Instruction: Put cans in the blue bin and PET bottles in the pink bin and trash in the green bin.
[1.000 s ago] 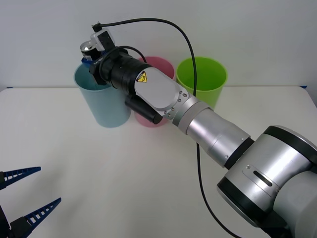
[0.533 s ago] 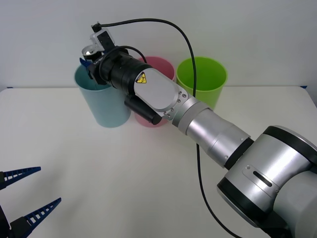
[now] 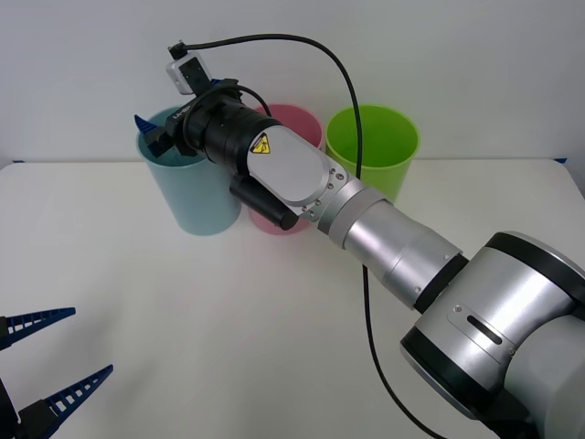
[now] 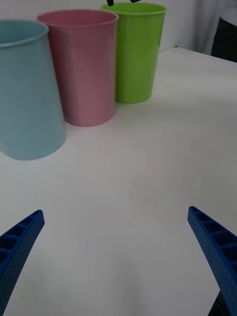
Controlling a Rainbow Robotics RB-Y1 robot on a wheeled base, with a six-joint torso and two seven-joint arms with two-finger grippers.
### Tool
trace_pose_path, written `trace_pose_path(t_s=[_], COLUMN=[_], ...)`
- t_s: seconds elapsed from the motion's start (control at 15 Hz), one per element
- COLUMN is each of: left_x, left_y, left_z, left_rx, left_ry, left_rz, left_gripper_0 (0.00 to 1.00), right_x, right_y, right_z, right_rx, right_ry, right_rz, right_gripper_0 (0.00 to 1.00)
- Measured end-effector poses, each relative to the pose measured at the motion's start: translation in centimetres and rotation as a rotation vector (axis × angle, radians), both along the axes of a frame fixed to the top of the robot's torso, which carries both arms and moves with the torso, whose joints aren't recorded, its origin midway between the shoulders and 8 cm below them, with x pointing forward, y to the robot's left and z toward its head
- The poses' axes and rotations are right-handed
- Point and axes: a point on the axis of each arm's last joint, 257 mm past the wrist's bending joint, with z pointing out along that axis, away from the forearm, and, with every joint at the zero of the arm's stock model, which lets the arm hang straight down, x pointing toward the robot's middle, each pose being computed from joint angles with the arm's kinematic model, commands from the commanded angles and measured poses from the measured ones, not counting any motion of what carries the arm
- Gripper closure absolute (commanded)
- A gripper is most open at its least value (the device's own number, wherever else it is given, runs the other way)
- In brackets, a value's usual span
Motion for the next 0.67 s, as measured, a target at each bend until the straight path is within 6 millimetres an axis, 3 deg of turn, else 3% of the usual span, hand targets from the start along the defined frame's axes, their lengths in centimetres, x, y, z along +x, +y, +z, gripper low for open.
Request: trace_pose_path(t_s=[0.2,0.33,0.53,0.67], left_x=[0.0,0.0,0.0,0.0], left_y=[0.0,0.0,0.0,0.0], left_z=[0.0,0.0,0.0,0.0], left_rx=[0.000,0.000,0.000,0.000], left_ry=[0.000,0.000,0.000,0.000], left_rz=[0.000,0.000,0.000,0.000], left_gripper_0=[0.00,0.00,0.00,0.00], right_x=[-0.3,-0.9,-2.9,-4.6], right_y=[0.3,0.3,-2.4,-5.3], right_z=[0.5,2.6,5.3,5.6], right_rx=[0.011,0.036,0.108,0.128], right_ry=[-0.003,-0.017,-0.020,-0.041], right_rz=[0.008,0.044,0.114,0.140], right_gripper_0=[0.00,0.00,0.00,0.00])
